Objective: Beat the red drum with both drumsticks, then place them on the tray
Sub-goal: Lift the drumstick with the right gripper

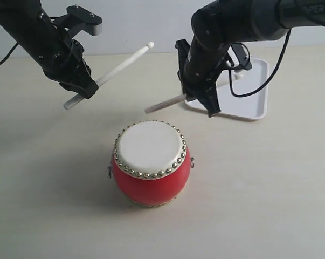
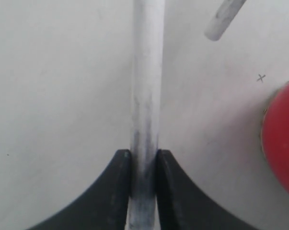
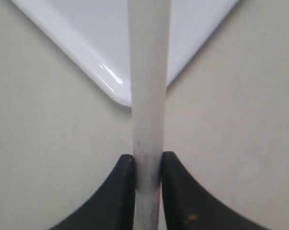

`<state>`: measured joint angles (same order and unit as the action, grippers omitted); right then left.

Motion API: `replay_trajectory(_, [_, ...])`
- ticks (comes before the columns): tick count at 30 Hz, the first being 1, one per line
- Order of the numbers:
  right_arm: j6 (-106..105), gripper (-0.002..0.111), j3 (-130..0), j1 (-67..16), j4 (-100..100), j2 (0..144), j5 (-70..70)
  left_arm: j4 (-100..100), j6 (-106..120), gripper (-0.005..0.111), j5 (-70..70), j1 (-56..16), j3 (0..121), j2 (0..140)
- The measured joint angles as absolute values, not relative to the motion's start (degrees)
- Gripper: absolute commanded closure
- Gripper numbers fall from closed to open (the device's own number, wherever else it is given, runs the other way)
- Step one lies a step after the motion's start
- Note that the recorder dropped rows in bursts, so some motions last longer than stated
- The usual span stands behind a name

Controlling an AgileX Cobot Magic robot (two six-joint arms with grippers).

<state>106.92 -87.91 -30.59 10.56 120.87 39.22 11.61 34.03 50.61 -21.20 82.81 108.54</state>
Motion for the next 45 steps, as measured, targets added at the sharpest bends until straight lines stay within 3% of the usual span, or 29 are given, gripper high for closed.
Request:
replay_trajectory(8, [98.6,0.108,-87.91,-30.59,23.73,117.13,40.26,11.96,34.03,0.107,50.43,-21.2,82.81,108.54])
replay_trajectory(23, [69.94,0.108,-87.91,-30.59,27.05,113.59,46.86,12.18,34.03,0.107,50.19,-21.2,82.81,108.54])
replay_trajectory(45, [67.61,0.108,-87.91,-30.59,26.84,113.59,47.42,13.96,34.03,0.107,49.54,-21.2,82.81,108.54])
